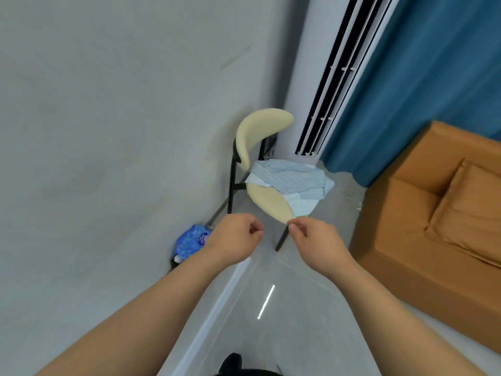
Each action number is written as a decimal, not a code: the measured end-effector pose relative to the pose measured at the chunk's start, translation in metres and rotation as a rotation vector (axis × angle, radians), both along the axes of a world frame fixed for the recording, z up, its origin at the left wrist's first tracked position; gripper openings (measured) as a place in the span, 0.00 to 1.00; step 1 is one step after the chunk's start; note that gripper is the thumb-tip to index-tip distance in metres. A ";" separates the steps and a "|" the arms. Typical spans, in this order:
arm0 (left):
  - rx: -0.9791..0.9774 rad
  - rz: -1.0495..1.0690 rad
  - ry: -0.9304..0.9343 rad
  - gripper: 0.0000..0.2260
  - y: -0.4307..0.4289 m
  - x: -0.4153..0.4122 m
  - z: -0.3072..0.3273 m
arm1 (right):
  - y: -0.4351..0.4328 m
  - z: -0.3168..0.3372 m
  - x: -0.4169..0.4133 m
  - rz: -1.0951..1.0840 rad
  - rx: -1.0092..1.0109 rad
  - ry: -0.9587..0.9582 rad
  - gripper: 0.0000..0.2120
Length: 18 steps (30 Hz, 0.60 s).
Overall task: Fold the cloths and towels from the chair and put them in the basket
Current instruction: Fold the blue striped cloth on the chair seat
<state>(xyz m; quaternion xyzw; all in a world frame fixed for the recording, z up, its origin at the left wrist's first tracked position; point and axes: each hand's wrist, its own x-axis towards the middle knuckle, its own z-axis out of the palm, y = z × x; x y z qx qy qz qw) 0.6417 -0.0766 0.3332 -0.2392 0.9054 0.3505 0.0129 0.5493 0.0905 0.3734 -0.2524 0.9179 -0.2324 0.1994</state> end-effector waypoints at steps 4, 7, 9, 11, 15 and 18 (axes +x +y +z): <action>0.004 -0.038 -0.023 0.08 0.003 -0.090 -0.018 | 0.007 -0.016 -0.088 -0.022 -0.021 -0.042 0.13; 0.010 -0.026 -0.039 0.07 0.008 -0.152 -0.033 | 0.011 -0.030 -0.158 -0.022 -0.030 -0.050 0.13; 0.031 0.017 -0.048 0.07 0.011 -0.190 -0.038 | 0.012 -0.035 -0.204 0.008 -0.019 -0.053 0.13; 0.058 0.064 -0.065 0.07 0.014 -0.227 -0.040 | 0.012 -0.037 -0.250 0.056 0.007 -0.048 0.14; 0.080 0.124 -0.097 0.09 0.018 -0.296 -0.036 | 0.009 -0.033 -0.337 0.175 0.064 -0.060 0.13; 0.106 0.171 -0.104 0.09 0.016 -0.345 -0.037 | -0.007 -0.036 -0.398 0.225 0.073 -0.088 0.13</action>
